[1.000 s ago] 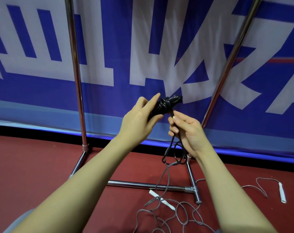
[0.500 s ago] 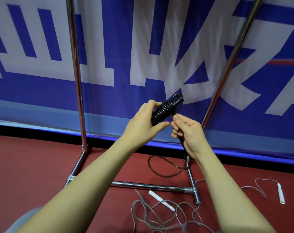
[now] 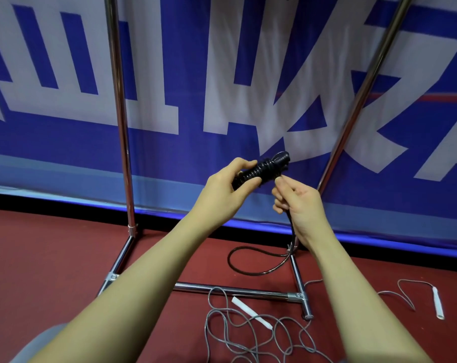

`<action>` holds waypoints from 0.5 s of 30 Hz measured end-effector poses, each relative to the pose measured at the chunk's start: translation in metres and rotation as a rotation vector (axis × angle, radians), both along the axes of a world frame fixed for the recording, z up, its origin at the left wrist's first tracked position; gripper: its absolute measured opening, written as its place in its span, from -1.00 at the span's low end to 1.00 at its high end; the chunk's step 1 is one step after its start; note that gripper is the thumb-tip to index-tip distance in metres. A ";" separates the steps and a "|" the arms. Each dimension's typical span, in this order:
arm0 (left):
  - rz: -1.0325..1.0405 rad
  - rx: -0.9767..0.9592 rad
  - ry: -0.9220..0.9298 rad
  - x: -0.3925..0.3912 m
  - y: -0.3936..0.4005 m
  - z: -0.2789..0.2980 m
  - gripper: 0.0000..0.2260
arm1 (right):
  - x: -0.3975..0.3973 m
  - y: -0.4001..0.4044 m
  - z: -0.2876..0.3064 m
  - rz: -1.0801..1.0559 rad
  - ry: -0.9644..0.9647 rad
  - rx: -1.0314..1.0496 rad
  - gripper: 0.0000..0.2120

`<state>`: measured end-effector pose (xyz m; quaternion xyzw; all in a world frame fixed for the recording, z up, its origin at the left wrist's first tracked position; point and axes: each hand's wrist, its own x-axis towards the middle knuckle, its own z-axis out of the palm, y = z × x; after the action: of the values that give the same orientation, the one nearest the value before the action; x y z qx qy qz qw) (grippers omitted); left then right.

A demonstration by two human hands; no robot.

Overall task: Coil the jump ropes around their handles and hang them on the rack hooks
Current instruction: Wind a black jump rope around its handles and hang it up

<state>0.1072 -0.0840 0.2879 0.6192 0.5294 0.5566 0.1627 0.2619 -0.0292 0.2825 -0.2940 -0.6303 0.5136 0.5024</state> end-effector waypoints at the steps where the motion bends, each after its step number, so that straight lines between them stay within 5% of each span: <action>1: 0.062 0.030 0.086 0.000 0.002 -0.002 -0.77 | -0.001 -0.001 -0.001 -0.024 0.004 0.000 -0.82; 6: 0.436 0.268 0.594 0.004 0.006 -0.007 -0.61 | -0.004 -0.004 0.000 -0.084 0.017 0.018 -0.73; 8: 0.376 0.234 0.502 0.004 0.007 -0.007 -0.61 | -0.003 -0.004 0.002 -0.095 0.038 0.025 -0.72; 12: -0.004 0.011 -0.079 0.004 -0.001 -0.001 -0.78 | 0.000 -0.004 0.006 -0.053 0.113 0.013 -0.80; 15: 0.008 0.012 -0.038 0.004 -0.002 0.000 -0.71 | 0.003 -0.004 0.007 0.083 0.140 -0.023 -0.80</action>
<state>0.1111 -0.0859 0.2879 0.6074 0.5252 0.5722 0.1668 0.2647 -0.0332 0.2896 -0.2369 -0.5995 0.5602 0.5202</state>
